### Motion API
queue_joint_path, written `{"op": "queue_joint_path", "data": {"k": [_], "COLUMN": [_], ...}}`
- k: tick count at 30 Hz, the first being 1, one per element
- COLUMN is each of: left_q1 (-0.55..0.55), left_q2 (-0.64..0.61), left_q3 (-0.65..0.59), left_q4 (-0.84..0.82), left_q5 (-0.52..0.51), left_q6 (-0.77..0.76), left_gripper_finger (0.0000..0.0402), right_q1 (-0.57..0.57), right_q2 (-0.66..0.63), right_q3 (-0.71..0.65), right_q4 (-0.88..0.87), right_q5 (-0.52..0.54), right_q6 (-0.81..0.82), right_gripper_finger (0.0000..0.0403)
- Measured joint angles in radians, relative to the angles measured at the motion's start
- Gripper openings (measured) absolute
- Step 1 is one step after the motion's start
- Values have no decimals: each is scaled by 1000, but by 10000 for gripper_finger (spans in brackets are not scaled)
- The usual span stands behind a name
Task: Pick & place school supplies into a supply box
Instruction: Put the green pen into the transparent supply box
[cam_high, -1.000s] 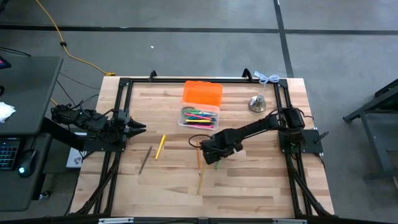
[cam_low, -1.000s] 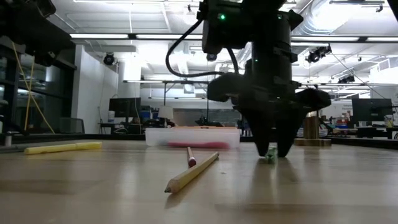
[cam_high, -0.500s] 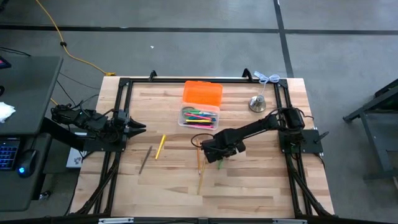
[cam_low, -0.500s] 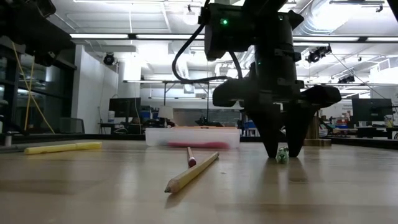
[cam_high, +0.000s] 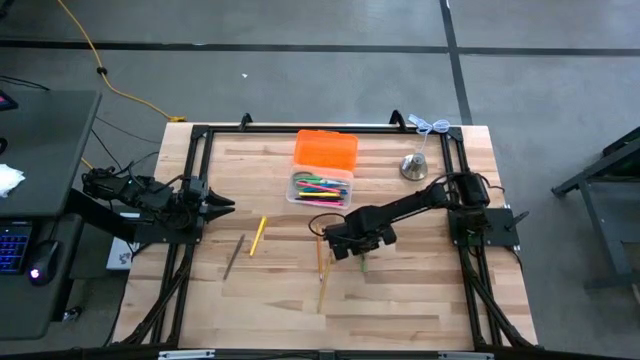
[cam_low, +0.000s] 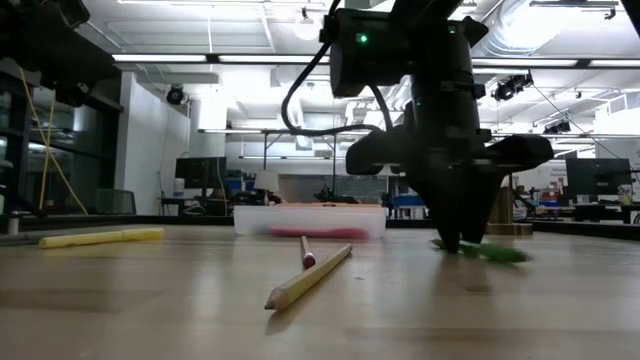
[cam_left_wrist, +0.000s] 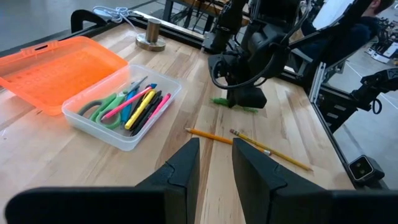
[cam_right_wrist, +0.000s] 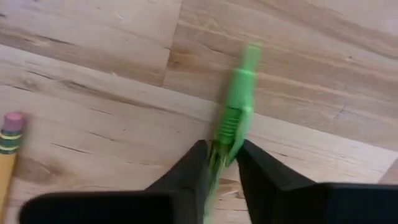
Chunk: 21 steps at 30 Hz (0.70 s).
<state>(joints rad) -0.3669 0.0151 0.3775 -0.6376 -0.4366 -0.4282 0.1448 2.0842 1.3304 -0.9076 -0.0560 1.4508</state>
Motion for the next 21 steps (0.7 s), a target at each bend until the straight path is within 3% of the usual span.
{"op": "queue_joint_path", "data": {"k": [5, 15, 21], "left_q1": [0, 0, 0], "left_q2": [0, 0, 0], "left_q3": [0, 0, 0], "left_q4": [0, 0, 1], "left_q5": [0, 0, -1], "left_q6": [0, 0, 0], "left_gripper_finger": [122, 122, 122], "right_q1": [0, -3, -3], "right_q2": [0, -10, -85], "right_q3": [0, -1, -8], "right_q4": [-7, -42, -63], "right_q5": [17, 13, 2], "right_q6": [-35, -62, -68], "right_gripper_finger": [10, 5, 5]}}
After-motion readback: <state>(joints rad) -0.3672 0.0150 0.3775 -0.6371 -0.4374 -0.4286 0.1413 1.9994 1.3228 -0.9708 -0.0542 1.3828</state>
